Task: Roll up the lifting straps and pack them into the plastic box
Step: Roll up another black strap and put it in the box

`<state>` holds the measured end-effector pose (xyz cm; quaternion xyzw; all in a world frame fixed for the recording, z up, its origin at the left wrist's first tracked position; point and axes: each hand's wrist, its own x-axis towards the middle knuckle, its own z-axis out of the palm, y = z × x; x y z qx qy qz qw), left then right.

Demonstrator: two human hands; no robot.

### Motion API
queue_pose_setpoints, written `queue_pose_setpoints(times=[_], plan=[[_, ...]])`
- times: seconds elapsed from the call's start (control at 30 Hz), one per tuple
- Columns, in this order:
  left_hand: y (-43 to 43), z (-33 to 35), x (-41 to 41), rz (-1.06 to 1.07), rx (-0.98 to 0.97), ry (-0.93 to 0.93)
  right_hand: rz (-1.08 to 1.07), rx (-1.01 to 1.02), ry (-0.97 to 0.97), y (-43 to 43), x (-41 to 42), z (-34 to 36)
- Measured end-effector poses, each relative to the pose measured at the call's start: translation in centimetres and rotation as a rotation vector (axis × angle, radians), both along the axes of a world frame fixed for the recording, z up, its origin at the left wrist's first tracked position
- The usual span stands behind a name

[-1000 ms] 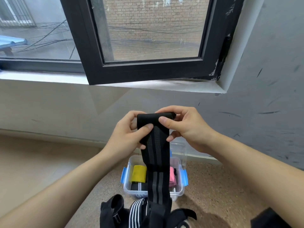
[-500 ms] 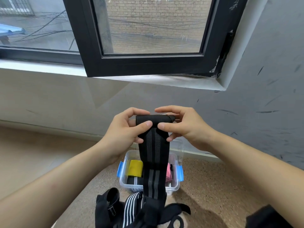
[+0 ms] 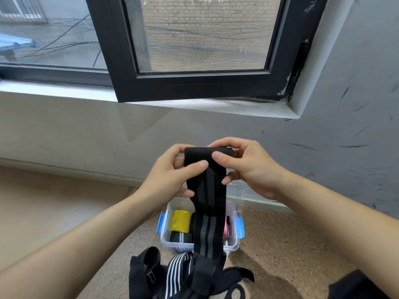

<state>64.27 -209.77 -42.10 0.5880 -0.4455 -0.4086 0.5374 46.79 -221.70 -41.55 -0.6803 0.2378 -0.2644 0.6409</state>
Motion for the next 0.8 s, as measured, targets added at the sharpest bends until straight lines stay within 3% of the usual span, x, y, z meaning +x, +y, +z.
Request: queue_pose_setpoints(times=[0.17,0.33,0.63,0.8], plan=[[0.00,0.46,-0.17,-0.064,0.115,0.058,-0.024,-0.126,-0.005,-0.02,-0.20,-0.18],[-0.25,0.34,-0.14,0.012,0.086,0.081,-0.020,-0.238,-0.007,0.43,0.13,-0.43],[-0.10,0.15,0.45,0.028,-0.141,-0.019,0.062,0.074,0.079,0.49,0.13,0.06],[-0.07,-0.29,0.45,0.028,-0.234,-0.100,0.045,0.104,0.046,0.64,0.39,-0.07]])
